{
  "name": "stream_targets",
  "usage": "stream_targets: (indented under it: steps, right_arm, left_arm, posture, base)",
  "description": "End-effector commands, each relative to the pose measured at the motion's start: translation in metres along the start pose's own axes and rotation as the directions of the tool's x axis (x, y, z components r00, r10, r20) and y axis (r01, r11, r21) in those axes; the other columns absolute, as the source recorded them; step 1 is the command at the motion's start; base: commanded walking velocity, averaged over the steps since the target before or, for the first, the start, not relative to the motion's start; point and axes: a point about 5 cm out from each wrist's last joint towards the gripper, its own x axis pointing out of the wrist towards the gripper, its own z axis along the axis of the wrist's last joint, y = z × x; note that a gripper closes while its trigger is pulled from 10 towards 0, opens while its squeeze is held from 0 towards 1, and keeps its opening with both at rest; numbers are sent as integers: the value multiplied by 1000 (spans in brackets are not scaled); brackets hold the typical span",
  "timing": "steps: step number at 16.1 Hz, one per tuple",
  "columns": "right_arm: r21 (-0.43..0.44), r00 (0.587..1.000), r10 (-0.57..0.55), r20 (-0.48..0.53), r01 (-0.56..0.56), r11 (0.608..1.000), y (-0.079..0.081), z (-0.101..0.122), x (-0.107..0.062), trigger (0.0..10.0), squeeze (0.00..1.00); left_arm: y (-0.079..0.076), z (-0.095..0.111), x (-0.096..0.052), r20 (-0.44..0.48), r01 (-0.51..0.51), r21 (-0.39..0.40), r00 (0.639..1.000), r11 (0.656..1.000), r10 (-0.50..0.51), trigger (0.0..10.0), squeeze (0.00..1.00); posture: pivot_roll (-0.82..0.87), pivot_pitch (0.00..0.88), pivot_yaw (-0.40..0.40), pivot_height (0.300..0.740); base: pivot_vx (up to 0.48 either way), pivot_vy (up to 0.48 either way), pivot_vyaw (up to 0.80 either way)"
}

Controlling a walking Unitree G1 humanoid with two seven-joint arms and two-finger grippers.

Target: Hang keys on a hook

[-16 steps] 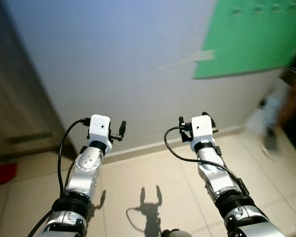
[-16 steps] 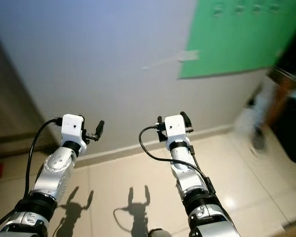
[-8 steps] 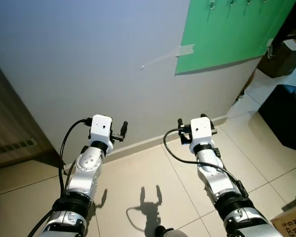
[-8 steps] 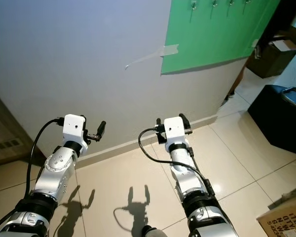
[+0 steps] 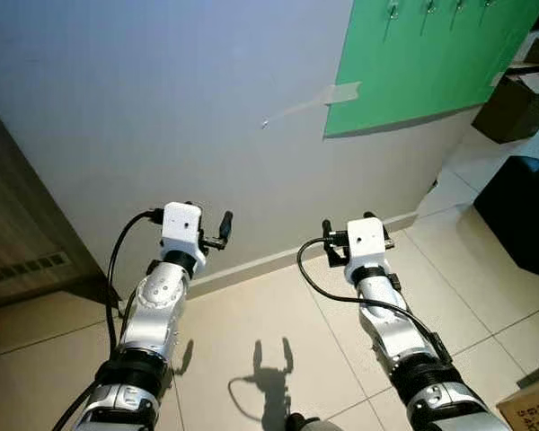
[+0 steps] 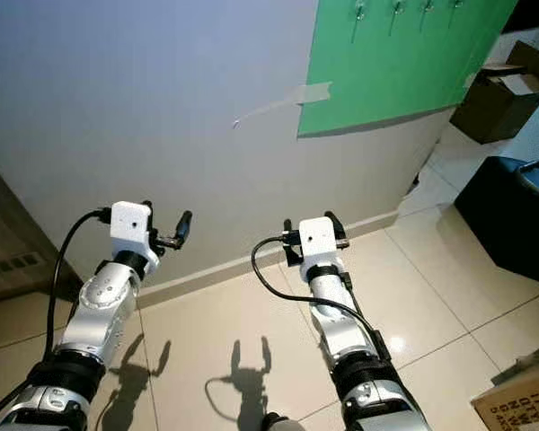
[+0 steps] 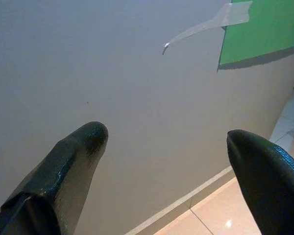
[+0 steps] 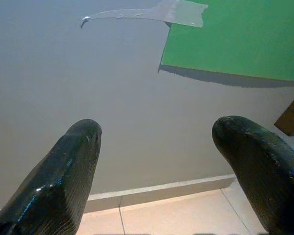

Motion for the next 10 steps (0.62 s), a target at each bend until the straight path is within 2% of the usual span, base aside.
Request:
stream_targets:
  steps: [1,5,10]
  right_arm:
    - [-14,1000,-4,15,4,1000,0,3,0,10000,0]
    - [6,999,7,34,-7,1000,4,5,-1,10000,0]
    - [4,999,17,31,-17,1000,7,3,-4,10000,0]
  left_arm:
    - [2,0,-1,-10,-3,29,1000,1000,3,10000,0]
    - [3,-2,1,-41,-9,41,999,999,10,10000,0]
    - [4,-5,1,-60,-15,48,998,999,18,10000,0]
  posture:
    - [18,0,-17,740]
    - [12,0,-5,740]
    - [8,0,2,740]
  base:
    - [0,-480,0]
    - [0,-454,0]
    - [275,-390,0]
